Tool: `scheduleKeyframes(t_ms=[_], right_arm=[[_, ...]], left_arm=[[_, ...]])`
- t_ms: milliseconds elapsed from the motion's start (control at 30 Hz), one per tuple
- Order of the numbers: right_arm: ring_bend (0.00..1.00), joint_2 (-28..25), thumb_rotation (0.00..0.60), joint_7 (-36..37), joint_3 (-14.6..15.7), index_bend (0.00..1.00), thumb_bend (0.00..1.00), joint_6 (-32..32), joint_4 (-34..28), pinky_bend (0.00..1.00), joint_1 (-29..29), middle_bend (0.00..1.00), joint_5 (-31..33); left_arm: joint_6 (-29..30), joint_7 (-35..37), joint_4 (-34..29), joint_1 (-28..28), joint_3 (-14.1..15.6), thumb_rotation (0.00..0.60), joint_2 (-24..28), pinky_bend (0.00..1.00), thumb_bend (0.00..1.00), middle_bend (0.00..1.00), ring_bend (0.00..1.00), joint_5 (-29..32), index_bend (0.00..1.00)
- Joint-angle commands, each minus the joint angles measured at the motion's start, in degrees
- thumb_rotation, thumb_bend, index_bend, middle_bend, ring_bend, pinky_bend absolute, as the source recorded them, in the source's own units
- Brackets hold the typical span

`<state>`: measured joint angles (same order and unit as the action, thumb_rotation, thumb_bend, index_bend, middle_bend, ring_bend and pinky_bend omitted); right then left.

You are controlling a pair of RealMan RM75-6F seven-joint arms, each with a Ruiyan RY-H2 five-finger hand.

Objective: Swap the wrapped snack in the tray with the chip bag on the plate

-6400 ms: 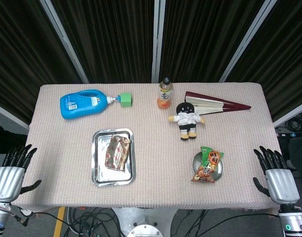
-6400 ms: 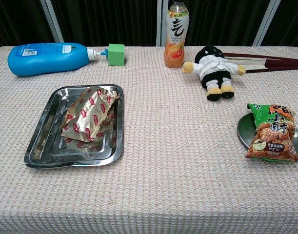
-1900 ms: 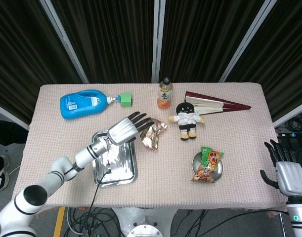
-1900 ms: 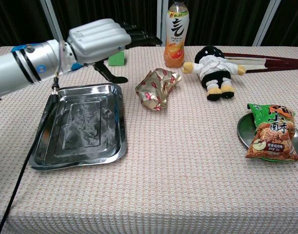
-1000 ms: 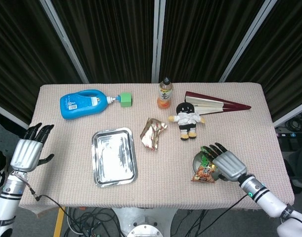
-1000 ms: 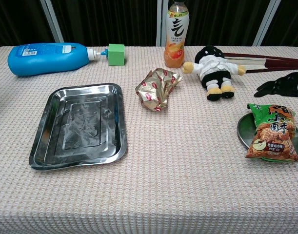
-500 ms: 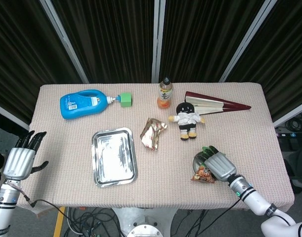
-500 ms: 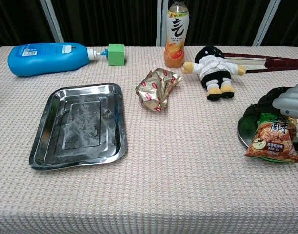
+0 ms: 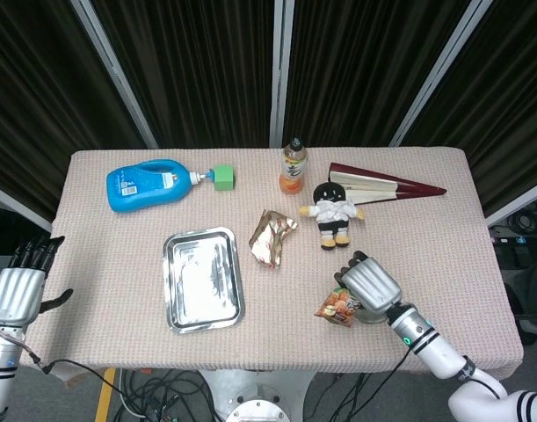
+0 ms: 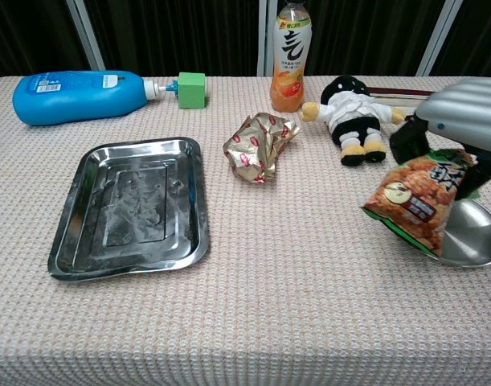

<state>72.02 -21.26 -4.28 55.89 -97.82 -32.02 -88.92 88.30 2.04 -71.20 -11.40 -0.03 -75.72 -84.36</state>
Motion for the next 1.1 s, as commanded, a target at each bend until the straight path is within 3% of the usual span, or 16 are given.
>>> scheduleKeyframes(t_ms=[33,400,533,667,800,1100], right_arm=[[0.49,2.67,0.600,-1.84,-2.05,0.67,0.21,-3.01,-2.27,0.29,-3.49,0.63,0.96],[0.48,14.72,0.600,-9.86,-5.05,0.66,0.16,-10.08,1.28,0.26,-11.56,0.63,9.75],[0.32,17.22,0.600,-10.05,-5.27,0.46,0.06,-12.40,3.14,0.16,-13.82,0.52,12.93],[0.05,19.20,0.600,-9.26,-5.81,0.20,0.00,-14.11,4.77,0.02,-15.96,0.27,15.14],[0.00,18.15,0.600,-7.91,-6.80,0.05,0.00,-12.79,3.13,0.00,-16.78,0.15,14.52],[0.00,4.89,0.600,-3.01,-10.40,0.01,0.00,-9.97,-6.36,0.00,-16.00,0.13,15.33]], left_arm=[[-0.04,0.67,0.79,0.66,-0.10,0.600,-0.05,0.16,0.13,0.15,0.07,0.20,0.09],[0.38,3.58,3.17,3.13,0.28,0.600,-0.34,0.15,0.14,0.15,0.07,-0.57,0.09],[0.44,3.81,3.95,3.65,-0.13,0.600,-0.30,0.15,0.14,0.15,0.07,-0.50,0.09],[-0.42,3.80,4.52,3.66,-0.78,0.600,-0.81,0.15,0.14,0.15,0.07,0.09,0.09],[-0.66,3.70,4.40,3.65,-1.30,0.600,-0.95,0.15,0.14,0.15,0.07,0.11,0.09],[-0.91,4.53,4.04,3.63,-1.85,0.600,-0.07,0.15,0.14,0.15,0.07,-0.63,0.09]])
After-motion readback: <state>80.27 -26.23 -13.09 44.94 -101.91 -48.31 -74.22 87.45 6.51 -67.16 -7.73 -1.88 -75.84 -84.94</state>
